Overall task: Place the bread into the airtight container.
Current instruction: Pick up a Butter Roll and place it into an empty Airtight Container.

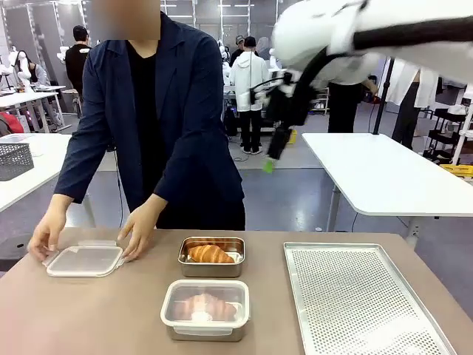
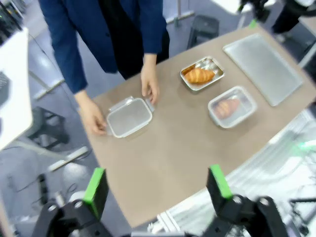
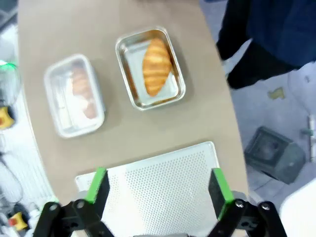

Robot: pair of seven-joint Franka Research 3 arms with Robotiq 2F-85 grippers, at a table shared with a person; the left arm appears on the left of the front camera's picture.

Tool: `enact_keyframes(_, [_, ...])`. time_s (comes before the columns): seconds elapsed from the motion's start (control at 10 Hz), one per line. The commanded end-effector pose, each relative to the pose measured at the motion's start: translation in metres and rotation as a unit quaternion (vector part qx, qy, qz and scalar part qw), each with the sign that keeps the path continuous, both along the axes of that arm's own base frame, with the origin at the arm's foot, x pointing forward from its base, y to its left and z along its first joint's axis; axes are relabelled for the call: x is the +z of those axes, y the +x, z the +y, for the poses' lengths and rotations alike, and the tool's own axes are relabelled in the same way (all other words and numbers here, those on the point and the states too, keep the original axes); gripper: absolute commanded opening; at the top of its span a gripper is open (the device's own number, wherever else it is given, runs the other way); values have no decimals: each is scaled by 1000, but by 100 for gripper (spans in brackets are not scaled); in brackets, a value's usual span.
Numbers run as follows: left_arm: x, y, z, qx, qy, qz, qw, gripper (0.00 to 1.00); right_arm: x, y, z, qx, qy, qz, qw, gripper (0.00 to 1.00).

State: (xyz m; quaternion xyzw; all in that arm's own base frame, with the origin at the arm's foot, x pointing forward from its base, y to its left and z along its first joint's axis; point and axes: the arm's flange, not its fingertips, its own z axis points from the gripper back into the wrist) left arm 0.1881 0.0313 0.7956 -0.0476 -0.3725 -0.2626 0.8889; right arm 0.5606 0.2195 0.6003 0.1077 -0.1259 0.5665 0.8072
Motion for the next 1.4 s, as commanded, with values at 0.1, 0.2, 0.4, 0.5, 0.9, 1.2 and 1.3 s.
enact_keyframes(0.1, [3, 0, 0, -1, 0, -1, 1000, 100, -3, -90, -95, -2, 69, -46, 997, 100])
enact_keyframes(0.2, [3, 0, 0, -1, 0, -1, 1000, 100, 0, -111, -115, -27, 77, -59, 995, 100])
enact_keyframes(0.4, [3, 0, 0, -1, 0, -1, 1000, 100, 23, -154, -134, -84, 78, -58, 992, 100])
enact_keyframes(0.5, [3, 0, 0, -1, 0, -1, 1000, 100, 37, -167, -133, -112, 51, -45, 991, 100])
enact_keyframes(0.9, [3, 0, 0, -1, 0, -1, 1000, 100, 112, -232, -138, -217, -50, 6, 975, 100])
enact_keyframes(1.2, [3, 0, 0, -1, 0, -1, 1000, 100, 116, -261, -140, -278, -48, -1, 959, 100])
enact_keyframes(1.3, [3, 0, 0, -1, 0, -1, 1000, 100, 111, -264, -143, -288, -31, -3, 957, 100])
